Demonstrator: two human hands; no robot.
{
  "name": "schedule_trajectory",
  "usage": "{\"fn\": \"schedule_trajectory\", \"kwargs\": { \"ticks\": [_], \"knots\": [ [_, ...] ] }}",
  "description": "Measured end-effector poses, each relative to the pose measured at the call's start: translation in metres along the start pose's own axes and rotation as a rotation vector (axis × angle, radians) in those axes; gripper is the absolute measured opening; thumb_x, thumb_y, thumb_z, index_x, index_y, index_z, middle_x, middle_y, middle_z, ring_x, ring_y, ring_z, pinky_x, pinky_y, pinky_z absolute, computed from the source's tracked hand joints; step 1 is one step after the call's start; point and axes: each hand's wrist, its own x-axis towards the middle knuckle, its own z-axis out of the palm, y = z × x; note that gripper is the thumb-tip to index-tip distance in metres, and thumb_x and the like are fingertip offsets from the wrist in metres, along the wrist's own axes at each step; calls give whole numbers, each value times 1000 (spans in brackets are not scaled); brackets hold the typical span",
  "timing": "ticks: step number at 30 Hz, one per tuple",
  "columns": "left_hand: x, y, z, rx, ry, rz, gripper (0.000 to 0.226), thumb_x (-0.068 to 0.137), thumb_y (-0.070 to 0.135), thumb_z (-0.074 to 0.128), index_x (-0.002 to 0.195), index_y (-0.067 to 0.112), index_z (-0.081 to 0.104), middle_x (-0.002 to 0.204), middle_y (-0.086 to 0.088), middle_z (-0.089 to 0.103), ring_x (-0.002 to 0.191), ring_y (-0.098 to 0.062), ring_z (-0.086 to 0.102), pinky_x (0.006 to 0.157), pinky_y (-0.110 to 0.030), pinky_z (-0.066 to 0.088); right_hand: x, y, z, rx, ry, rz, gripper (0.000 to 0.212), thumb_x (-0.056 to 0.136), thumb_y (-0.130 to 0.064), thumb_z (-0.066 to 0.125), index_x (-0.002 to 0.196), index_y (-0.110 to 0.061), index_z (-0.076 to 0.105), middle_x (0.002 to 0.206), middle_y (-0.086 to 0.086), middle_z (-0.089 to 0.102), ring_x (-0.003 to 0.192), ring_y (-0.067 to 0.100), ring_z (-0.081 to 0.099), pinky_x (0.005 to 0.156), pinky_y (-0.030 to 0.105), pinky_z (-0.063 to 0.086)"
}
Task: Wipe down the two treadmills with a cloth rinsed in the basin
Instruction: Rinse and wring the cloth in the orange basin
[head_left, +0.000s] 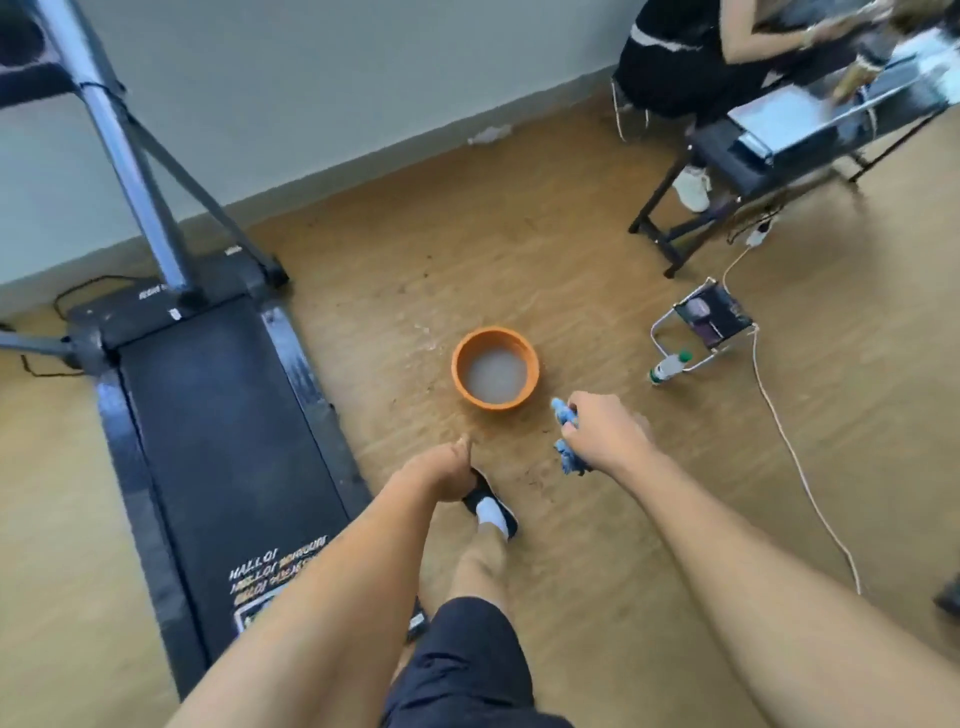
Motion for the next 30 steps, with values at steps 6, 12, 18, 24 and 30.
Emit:
{"fn": "schedule_trajectory", "kwargs": {
  "ticks": [6, 12, 18, 24, 30],
  "knots": [
    [235, -61, -58, -190, 7, -174, 73, 105, 24, 43, 167, 10, 8, 166, -20, 33, 147, -37, 44, 117, -46, 40, 275, -1, 74, 421, -181, -12, 19, 86, 5, 70, 101, -4, 76, 87, 8, 70, 81, 18, 61, 61, 13, 44],
    [432, -63, -59, -461, 166, -165, 46, 103, 23, 49, 147, 13, 44, 147, -15, 57, 133, -37, 55, 102, -41, 44, 509, 34, 203, 552, -268, 179, 12, 96, -8, 67, 95, -19, 68, 87, 6, 69, 70, 17, 63, 68, 34, 57],
    [606, -58, 46, -590, 73, -307, 46, 103, 20, 51, 146, 9, 43, 148, -17, 50, 134, -36, 52, 101, -37, 40, 662, 67, 343, 447, -304, 84, 32, 91, -14, 77, 121, -11, 67, 96, 6, 72, 81, 21, 69, 75, 30, 53],
    [723, -33, 107, -1085, 407, -540, 38, 94, 5, 55, 132, 8, 61, 126, -11, 67, 117, -28, 64, 100, -29, 46, 740, 95, 418, 320, -318, -230, 20, 90, -27, 80, 100, -12, 71, 67, -12, 53, 59, 3, 49, 55, 14, 36],
    [760, -39, 113, -1278, 735, -597, 27, 92, 2, 58, 115, 12, 66, 112, -4, 69, 99, -19, 67, 99, -33, 52, 759, 90, 441, 291, -330, -340, 31, 91, -20, 77, 121, -19, 71, 76, -8, 58, 67, 7, 55, 64, 11, 40]
  ]
}}
